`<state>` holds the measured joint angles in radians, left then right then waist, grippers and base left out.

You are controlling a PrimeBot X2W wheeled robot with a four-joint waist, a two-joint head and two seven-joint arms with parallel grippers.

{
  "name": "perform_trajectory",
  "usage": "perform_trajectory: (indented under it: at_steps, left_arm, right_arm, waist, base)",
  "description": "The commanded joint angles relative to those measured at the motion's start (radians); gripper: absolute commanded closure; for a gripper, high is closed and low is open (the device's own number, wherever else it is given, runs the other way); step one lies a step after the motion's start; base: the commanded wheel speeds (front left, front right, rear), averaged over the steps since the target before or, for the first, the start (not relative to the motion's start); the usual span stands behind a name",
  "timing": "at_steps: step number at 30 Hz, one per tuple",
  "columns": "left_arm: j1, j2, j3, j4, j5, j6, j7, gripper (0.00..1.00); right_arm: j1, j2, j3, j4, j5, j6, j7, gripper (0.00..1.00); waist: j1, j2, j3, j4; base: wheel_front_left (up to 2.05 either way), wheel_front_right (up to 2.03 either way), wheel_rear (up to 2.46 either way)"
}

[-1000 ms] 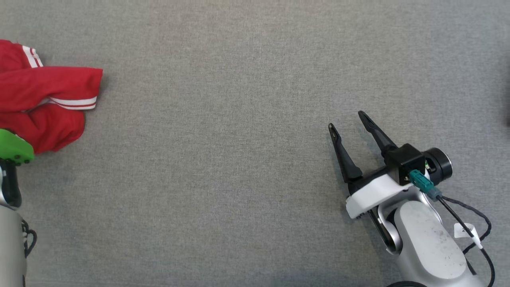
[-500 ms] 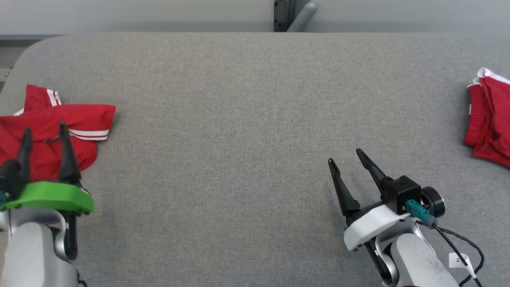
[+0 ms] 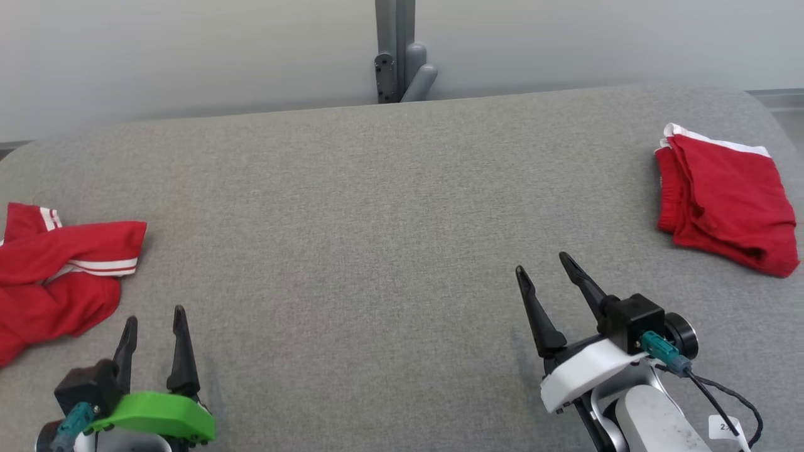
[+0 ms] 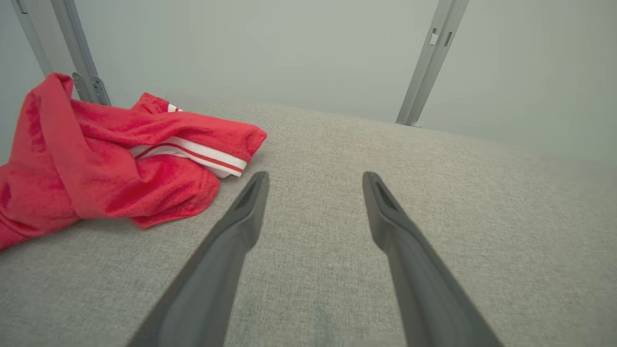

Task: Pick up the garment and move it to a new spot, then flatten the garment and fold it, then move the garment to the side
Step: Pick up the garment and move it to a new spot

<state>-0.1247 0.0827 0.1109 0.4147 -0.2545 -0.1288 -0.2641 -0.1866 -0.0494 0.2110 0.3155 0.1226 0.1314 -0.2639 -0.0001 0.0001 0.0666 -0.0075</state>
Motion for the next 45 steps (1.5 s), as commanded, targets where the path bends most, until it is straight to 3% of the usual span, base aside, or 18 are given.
perform_trajectory:
  at_steps: [1, 11, 25, 31, 41, 45]
  left_arm:
    - [0.035, -0.005, 0.005, -0.001, 0.009, -0.003, 0.000, 0.00]
    - [0.110, -0.027, 0.023, -0.030, 0.022, -0.003, 0.000, 0.00]
    - [0.097, -0.031, 0.012, -0.049, 0.018, -0.003, 0.000, 0.00]
    - [0.078, -0.030, 0.034, -0.047, 0.009, 0.001, 0.000, 0.00]
    - [0.096, -0.031, 0.063, -0.024, -0.018, 0.015, 0.000, 0.00]
    - [0.120, -0.031, 0.071, -0.019, -0.033, 0.015, 0.000, 0.00]
  right_arm:
    - [0.027, -0.003, -0.003, 0.000, 0.011, -0.001, 0.000, 0.00]
    - [0.054, -0.003, -0.025, 0.002, 0.015, -0.001, 0.000, 0.00]
    - [0.050, -0.003, -0.038, -0.001, 0.013, -0.001, 0.000, 0.00]
    - [0.040, -0.003, -0.022, -0.002, 0.012, -0.001, 0.000, 0.00]
    - [0.023, -0.003, 0.009, 0.006, 0.009, -0.001, 0.000, 0.00]
    - [0.013, -0.003, 0.030, 0.011, 0.008, -0.001, 0.000, 0.00]
  waist:
    - [0.0001, -0.0001, -0.032, -0.039]
    - [0.0001, -0.0001, -0.048, -0.080]
    - [0.0001, -0.0001, -0.024, -0.042]
    - [0.0001, -0.0001, -0.008, 0.047]
    - [0.0001, -0.0001, 0.017, 0.282]
    - [0.0001, -0.0001, 0.026, 0.339]
  base:
    - [0.00, 0.00, 0.00]
    - [0.00, 0.00, 0.00]
    - [0.00, 0.00, 0.00]
    - [0.00, 0.00, 0.00]
    - [0.00, 0.00, 0.00]
    - [0.00, 0.00, 0.00]
